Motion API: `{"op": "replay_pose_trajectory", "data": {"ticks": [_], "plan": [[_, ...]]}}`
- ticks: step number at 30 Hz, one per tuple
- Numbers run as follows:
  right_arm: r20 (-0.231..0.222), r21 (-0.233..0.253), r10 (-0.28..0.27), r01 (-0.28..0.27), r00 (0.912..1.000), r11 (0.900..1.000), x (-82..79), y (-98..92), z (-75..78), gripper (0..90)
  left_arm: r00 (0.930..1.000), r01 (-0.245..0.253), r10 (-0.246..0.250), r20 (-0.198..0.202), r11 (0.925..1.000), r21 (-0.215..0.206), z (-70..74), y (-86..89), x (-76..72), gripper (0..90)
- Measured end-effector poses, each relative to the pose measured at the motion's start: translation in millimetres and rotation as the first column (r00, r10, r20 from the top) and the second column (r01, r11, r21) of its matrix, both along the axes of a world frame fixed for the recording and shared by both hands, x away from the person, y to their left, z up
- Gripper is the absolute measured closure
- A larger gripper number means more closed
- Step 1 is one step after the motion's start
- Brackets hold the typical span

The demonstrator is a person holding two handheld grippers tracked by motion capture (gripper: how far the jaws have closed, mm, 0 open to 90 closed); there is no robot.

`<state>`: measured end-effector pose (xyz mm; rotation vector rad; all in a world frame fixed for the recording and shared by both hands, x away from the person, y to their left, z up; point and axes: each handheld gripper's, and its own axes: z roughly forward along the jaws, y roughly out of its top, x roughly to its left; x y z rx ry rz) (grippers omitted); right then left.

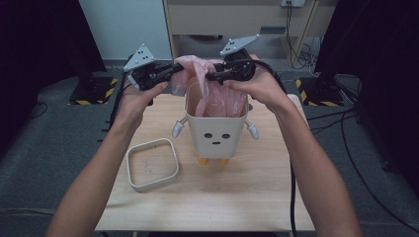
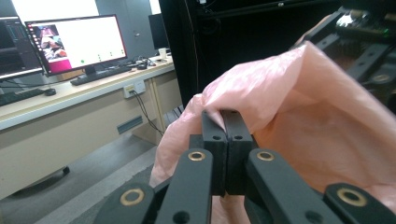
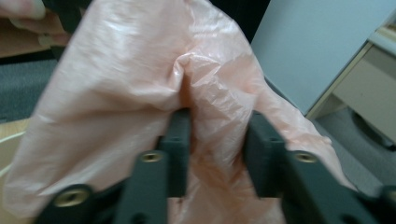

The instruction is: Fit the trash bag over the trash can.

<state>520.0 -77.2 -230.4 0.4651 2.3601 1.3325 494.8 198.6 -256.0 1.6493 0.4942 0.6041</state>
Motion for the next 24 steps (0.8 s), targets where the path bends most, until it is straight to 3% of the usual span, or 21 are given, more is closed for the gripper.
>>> {"op": "replay_pose_trajectory", "data": {"ticks": [1, 3, 4, 7, 9, 10, 13, 19, 22, 24], "plan": [[0.000, 0.000, 0.000, 0.000, 1.0000, 1.000, 0.0, 0.0, 0.0, 71.2, 1.0000, 0.000, 0.000, 0.000, 1.0000, 0.000, 0.0, 0.0, 0.0, 88.8], [-0.011, -0.006, -0.007, 0.007, 0.9999, 1.000, 0.0, 1.8, -0.1, 83.0, 1.0000, -0.006, 0.006, -0.003, 1.0000, 0.002, -0.5, 0.3, -1.6, 87.4], [-0.014, -0.006, -0.012, 0.011, 0.9998, 1.000, 0.5, 1.9, 0.0, 84.6, 0.9999, -0.013, 0.013, -0.004, 0.9999, 0.002, -1.1, 0.1, -2.4, 85.0], [-0.030, -0.010, -0.022, 0.022, 0.9993, 1.000, 2.0, 1.6, -0.3, 86.2, 0.9999, -0.009, 0.009, -0.007, 1.0000, 0.004, -3.9, -0.6, -5.4, 73.0], [-0.032, -0.007, -0.022, 0.022, 0.9993, 1.000, 2.4, 1.6, -1.1, 86.2, 0.9999, -0.008, 0.008, -0.010, 0.9999, 0.009, -5.2, -1.4, -6.4, 59.3], [-0.041, 0.003, -0.025, 0.025, 0.9988, 1.000, 3.7, 0.9, -2.1, 86.4, 0.9993, -0.028, 0.029, -0.022, 0.9990, 0.036, -8.3, -3.4, -8.2, 51.1], [-0.050, 0.015, -0.026, 0.027, 0.9984, 1.000, 5.2, -0.2, -2.2, 86.3, 0.9990, -0.038, 0.040, -0.022, 0.9973, 0.062, -12.7, -3.8, -9.7, 43.4], [-0.067, 0.040, -0.026, 0.029, 0.9974, 0.999, 6.5, -5.3, -0.7, 86.6, 0.9955, -0.078, 0.081, -0.048, 0.9948, 0.065, -22.2, 9.9, -6.3, 45.8], [-0.069, 0.053, -0.022, 0.026, 0.9974, 0.998, 6.4, -7.3, -0.5, 86.7, 0.9976, -0.051, 0.054, -0.044, 0.9965, 0.066, -23.4, 13.8, -4.1, 61.5], [-0.069, 0.062, -0.021, 0.026, 0.9974, 0.998, 5.4, -8.7, -0.4, 86.9, 0.9978, -0.039, 0.043, -0.051, 0.9967, 0.071, -23.8, 15.1, -1.5, 63.8]]}}
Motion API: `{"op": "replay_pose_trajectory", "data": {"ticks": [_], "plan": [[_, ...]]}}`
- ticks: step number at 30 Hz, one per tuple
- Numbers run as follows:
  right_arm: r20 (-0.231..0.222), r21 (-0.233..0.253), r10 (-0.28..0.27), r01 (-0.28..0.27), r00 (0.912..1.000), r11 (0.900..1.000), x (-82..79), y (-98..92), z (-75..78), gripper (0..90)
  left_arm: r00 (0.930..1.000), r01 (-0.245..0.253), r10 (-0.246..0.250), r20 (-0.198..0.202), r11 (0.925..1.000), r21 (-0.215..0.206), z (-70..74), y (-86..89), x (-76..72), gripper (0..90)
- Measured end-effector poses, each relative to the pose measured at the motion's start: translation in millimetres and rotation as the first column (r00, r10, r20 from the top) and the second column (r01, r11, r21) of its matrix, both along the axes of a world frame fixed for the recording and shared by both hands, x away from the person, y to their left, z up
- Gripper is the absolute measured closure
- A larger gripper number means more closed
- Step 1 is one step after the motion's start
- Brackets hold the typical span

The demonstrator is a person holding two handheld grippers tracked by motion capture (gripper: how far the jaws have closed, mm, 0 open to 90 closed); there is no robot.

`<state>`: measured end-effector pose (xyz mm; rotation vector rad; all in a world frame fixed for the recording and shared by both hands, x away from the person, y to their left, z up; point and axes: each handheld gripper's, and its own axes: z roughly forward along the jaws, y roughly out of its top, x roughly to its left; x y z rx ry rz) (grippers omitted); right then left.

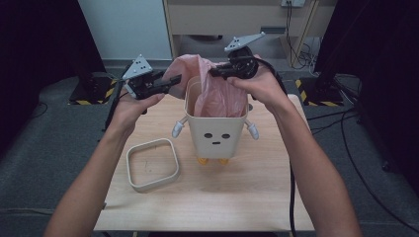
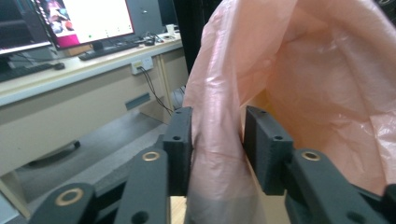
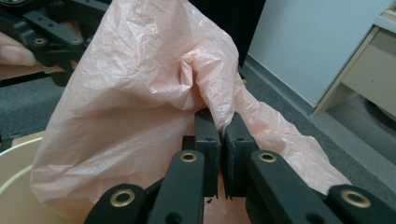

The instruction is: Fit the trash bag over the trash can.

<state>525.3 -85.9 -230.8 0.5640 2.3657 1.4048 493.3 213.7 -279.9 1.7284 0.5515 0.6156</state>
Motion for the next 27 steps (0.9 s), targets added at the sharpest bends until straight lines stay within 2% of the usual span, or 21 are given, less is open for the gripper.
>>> {"op": "replay_pose_trajectory", "data": {"ticks": [3, 6, 9, 10, 11, 12, 14, 18, 24, 27], "plan": [[0.005, 0.003, 0.016, -0.016, 0.9999, 1.000, -3.7, -0.5, -0.2, 87.4, 0.9999, -0.011, 0.011, -0.011, 0.9998, 0.014, -0.3, 0.7, 5.9, 77.2], [0.010, -0.010, 0.042, -0.042, 0.9991, 0.999, -9.7, -0.4, -1.6, 87.9, 0.9996, -0.030, 0.030, 0.002, 0.9996, 0.002, 2.2, 1.5, 10.2, 83.3], [0.005, -0.031, 0.064, -0.064, 0.9979, 0.997, -14.0, 0.2, -3.4, 88.2, 0.9991, -0.041, 0.041, 0.004, 0.9989, -0.022, 5.8, 1.1, 12.1, 83.7], [0.003, -0.055, 0.073, -0.073, 0.9973, 0.996, -16.1, 0.8, -4.4, 88.4, 0.9990, -0.045, 0.045, 0.007, 0.9984, -0.035, 8.0, 0.4, 12.7, 83.7], [-0.001, -0.090, 0.091, -0.091, 0.9959, 0.992, -20.3, 2.4, -6.7, 88.6, 0.9984, -0.055, 0.056, 0.009, 0.9966, -0.061, 12.7, -2.0, 12.7, 82.3], [-0.002, -0.113, 0.101, -0.101, 0.9949, 0.988, -22.1, 3.6, -8.0, 88.6, 0.9983, -0.053, 0.054, 0.022, 0.9962, -0.069, 15.1, -3.5, 12.6, 81.4], [0.000, -0.164, 0.110, -0.108, 0.9940, 0.981, -25.1, 6.2, -10.3, 88.6, 0.9974, -0.045, 0.049, 0.053, 0.9966, -0.069, 19.7, -7.1, 12.2, 80.7], [-0.011, -0.228, 0.113, -0.112, 0.9936, 0.967, -27.7, 9.9, -13.3, 88.5, 0.9964, -0.023, 0.029, 0.079, 0.9963, -0.082, 24.6, -14.2, 6.3, 80.6], [-0.039, -0.287, 0.100, -0.107, 0.9942, 0.952, -27.7, 12.9, -18.4, 87.6, 0.9963, 0.015, -0.007, 0.086, 0.9952, -0.096, 26.4, -19.2, -0.3, 79.4], [-0.037, -0.293, 0.108, -0.114, 0.9934, 0.949, -27.0, 12.6, -20.5, 86.8, 0.9954, 0.025, -0.017, 0.094, 0.9957, -0.089, 26.2, -19.5, -1.2, 79.2]]}}
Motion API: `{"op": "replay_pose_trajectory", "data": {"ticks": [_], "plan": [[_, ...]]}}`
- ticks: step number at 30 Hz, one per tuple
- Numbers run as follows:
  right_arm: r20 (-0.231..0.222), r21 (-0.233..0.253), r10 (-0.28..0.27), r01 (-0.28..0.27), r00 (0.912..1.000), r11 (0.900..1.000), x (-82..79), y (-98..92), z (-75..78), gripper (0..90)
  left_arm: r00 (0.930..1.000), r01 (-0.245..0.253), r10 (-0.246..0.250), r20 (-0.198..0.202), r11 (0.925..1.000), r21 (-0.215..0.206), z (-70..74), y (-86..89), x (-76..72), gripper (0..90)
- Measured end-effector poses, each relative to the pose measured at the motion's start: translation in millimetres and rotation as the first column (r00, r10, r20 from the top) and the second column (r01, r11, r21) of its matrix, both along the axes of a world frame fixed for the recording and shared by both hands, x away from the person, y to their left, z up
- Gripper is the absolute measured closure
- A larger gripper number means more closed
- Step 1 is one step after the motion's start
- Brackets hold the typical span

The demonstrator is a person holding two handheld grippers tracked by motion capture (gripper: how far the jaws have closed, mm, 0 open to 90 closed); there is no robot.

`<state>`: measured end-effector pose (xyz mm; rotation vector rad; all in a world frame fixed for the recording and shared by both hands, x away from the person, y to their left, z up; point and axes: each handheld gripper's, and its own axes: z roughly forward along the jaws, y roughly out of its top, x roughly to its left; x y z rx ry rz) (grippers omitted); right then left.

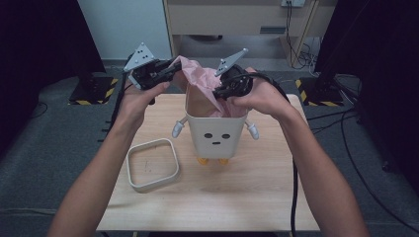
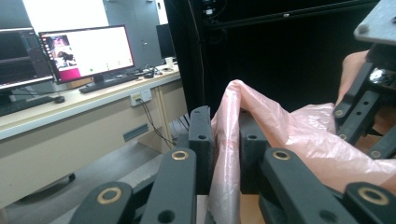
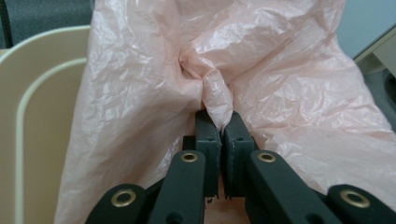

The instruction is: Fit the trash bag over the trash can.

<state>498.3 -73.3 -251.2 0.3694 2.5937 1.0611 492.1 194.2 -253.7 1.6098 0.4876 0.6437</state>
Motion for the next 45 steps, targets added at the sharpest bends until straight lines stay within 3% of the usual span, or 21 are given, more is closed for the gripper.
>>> {"op": "replay_pose_trajectory", "data": {"ticks": [5, 12, 16, 26, 30, 31, 32, 33, 34, 36, 37, 40, 43, 45], "plan": [[-0.013, 0.027, -0.019, 0.019, 0.9997, 0.999, 1.0, -5.5, 0.8, 79.3, 1.0000, 0.006, -0.006, 0.004, 0.9995, 0.031, -2.3, -3.6, -3.6, 87.7], [-0.012, 0.117, -0.057, 0.058, 0.9983, 0.991, -0.8, -22.9, 12.5, 55.6, 1.0000, 0.001, 0.000, -0.001, 0.9991, 0.043, -5.5, -2.7, 0.2, 88.4], [-0.018, 0.157, -0.067, 0.069, 0.9976, 0.985, -0.6, -28.8, 17.6, 48.4, 1.0000, 0.002, -0.002, 0.000, 0.9988, 0.048, -5.9, -2.6, 0.7, 88.5], [-0.008, 0.195, -0.057, 0.057, 0.9984, 0.979, -2.9, -31.9, 26.8, 48.1, 0.9998, -0.017, 0.016, 0.013, 0.9985, 0.052, -3.1, 3.6, 2.2, 88.5], [0.006, 0.198, -0.071, 0.068, 0.9975, 0.978, -4.3, -39.1, 29.5, 53.3, 0.9997, -0.022, 0.021, 0.011, 0.9981, 0.058, -3.7, 5.2, 5.1, 88.5], [0.002, 0.226, -0.084, 0.081, 0.9965, 0.971, -4.3, -43.0, 32.0, 54.5, 0.9997, -0.021, 0.020, 0.011, 0.9983, 0.055, -4.0, 4.9, 5.8, 88.5], [0.002, 0.226, -0.084, 0.081, 0.9965, 0.971, -4.3, -43.0, 32.0, 54.5, 0.9997, -0.021, 0.020, 0.011, 0.9983, 0.055, -4.0, 4.9, 5.8, 88.5], [0.002, 0.263, -0.089, 0.086, 0.9960, 0.961, -3.4, -45.7, 35.5, 53.0, 0.9998, -0.020, 0.020, 0.010, 0.9983, 0.054, -4.1, 4.3, 5.8, 88.5], [0.002, 0.263, -0.089, 0.086, 0.9960, 0.961, -3.4, -45.7, 35.5, 53.0, 0.9998, -0.018, 0.017, 0.011, 0.9983, 0.056, -4.0, 3.6, 5.8, 88.5], [-0.021, 0.317, -0.098, 0.100, 0.9950, 0.943, -0.5, -42.9, 39.9, 45.2, 0.9999, -0.009, 0.008, 0.013, 0.9988, 0.049, -3.1, 1.8, 5.5, 88.5], [-0.026, 0.318, -0.100, 0.103, 0.9946, 0.943, 0.8, -39.1, 39.9, 42.9, 0.9999, -0.007, 0.006, 0.015, 0.9987, 0.050, -2.4, 1.4, 5.6, 88.5], [-0.048, 0.290, -0.096, 0.106, 0.9942, 0.951, 4.7, -22.7, 35.4, 39.0, 0.9998, 0.001, -0.002, 0.019, 0.9990, 0.045, -0.9, 0.8, 5.7, 88.5], [-0.058, 0.199, -0.113, 0.122, 0.9919, 0.972, 7.2, -4.6, 23.8, 41.0, 0.9996, 0.013, -0.014, 0.024, 0.9991, 0.039, 2.5, -0.8, 4.1, 88.5], [-0.041, 0.142, -0.119, 0.124, 0.9920, 0.982, 7.4, 4.7, 16.5, 48.5, 0.9992, 0.026, -0.028, 0.029, 0.9986, 0.046, 3.2, -2.6, 2.0, 88.4]]}}
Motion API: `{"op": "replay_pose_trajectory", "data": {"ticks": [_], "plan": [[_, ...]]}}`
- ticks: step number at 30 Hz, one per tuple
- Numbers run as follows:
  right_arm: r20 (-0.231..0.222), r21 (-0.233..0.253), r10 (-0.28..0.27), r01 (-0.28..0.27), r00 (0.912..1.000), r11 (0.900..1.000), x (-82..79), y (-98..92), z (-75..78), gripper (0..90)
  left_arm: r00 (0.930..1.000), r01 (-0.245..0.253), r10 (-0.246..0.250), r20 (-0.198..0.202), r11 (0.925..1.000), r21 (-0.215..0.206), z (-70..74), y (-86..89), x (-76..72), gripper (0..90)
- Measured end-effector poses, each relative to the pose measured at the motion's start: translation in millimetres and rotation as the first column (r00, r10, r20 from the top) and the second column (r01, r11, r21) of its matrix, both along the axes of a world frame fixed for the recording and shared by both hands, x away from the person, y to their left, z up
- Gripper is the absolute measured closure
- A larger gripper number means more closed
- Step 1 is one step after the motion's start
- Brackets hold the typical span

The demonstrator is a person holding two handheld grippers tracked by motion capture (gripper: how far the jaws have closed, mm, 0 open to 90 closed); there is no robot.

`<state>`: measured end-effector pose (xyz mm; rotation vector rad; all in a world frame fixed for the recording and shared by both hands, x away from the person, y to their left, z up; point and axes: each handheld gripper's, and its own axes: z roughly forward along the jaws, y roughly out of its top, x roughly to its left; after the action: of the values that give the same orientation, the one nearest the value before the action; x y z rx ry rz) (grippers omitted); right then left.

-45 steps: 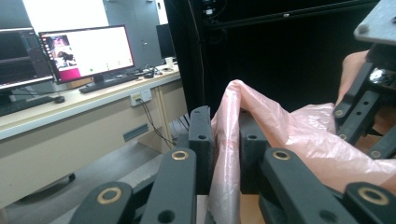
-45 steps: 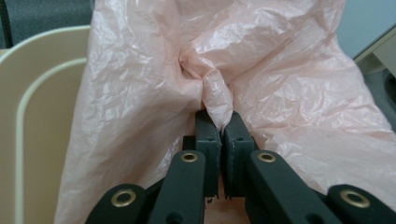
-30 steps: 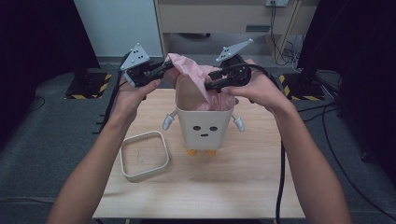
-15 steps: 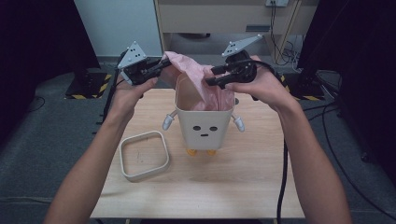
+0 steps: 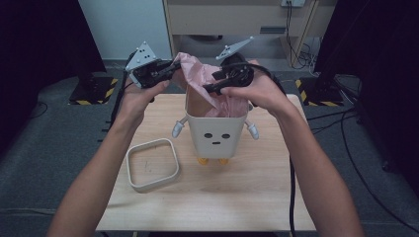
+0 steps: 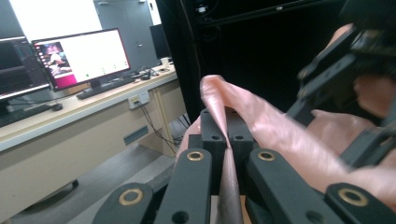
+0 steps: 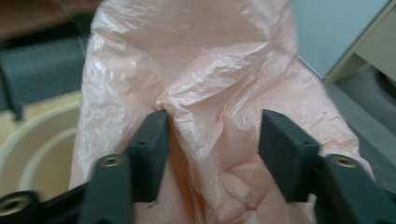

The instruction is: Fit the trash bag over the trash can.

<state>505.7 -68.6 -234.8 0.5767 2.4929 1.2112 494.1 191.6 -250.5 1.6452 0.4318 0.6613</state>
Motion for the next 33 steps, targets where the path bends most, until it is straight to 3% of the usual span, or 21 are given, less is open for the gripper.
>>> {"op": "replay_pose_trajectory", "data": {"ticks": [1, 3, 6, 10, 15, 18, 20, 29, 31, 33], "plan": [[0.000, 0.000, 0.000, 0.000, 1.0000, 1.000, 0.0, 0.0, 0.0, 48.5, 1.0000, 0.000, 0.000, 0.000, 1.0000, 0.000, 0.0, 0.0, 0.0, 88.4], [-0.008, -0.022, 0.011, -0.011, 0.9999, 1.000, -0.5, 4.8, -3.3, 56.7, 0.9999, 0.017, -0.017, 0.000, 0.9998, 0.005, -0.5, -2.4, -2.8, 88.4], [-0.006, -0.014, 0.033, -0.033, 0.9994, 0.999, 0.4, 7.5, -4.0, 79.9, 0.9996, 0.029, -0.029, -0.003, 0.9996, -0.002, -1.4, -4.2, -5.6, 88.2], [0.002, -0.022, 0.037, -0.037, 0.9993, 0.999, 0.3, 6.6, -4.0, 89.1, 0.9996, 0.025, -0.025, -0.011, 0.9997, -0.007, -3.7, -3.1, -7.1, 85.3], [0.001, -0.007, 0.033, -0.033, 0.9994, 0.999, 0.4, 4.0, -2.9, 90.0, 0.9997, -0.021, 0.021, -0.007, 0.9998, -0.005, -6.6, -0.6, -8.6, 64.8], [0.006, 0.007, 0.030, -0.030, 0.9995, 1.000, 1.4, 1.5, -1.8, 90.0, 0.9988, -0.048, 0.048, -0.009, 0.9989, -0.003, -9.6, 4.2, -9.5, 59.8], [0.004, 0.012, 0.029, -0.029, 0.9996, 0.999, 1.3, -0.1, -0.7, 90.0, 0.9977, -0.060, 0.059, -0.033, 0.9981, -0.017, -12.5, 8.1, -10.2, 52.5], [0.012, 0.045, 0.034, -0.035, 0.9993, 0.998, -0.2, -7.2, 2.0, 90.0, 0.9933, -0.081, 0.079, -0.084, 0.9967, -0.013, -30.5, 18.7, -7.1, 44.3], [0.017, 0.054, 0.038, -0.039, 0.9991, 0.998, -1.9, -9.8, 3.0, 90.0, 0.9923, -0.082, 0.083, -0.091, 0.9965, 0.014, -34.2, 21.0, -1.4, 47.6], [0.020, 0.056, 0.039, -0.040, 0.9990, 0.998, -3.1, -11.3, 3.5, 90.0, 0.9928, -0.071, 0.073, -0.095, 0.9972, 0.025, -35.0, 21.4, 1.1, 58.9]]}}
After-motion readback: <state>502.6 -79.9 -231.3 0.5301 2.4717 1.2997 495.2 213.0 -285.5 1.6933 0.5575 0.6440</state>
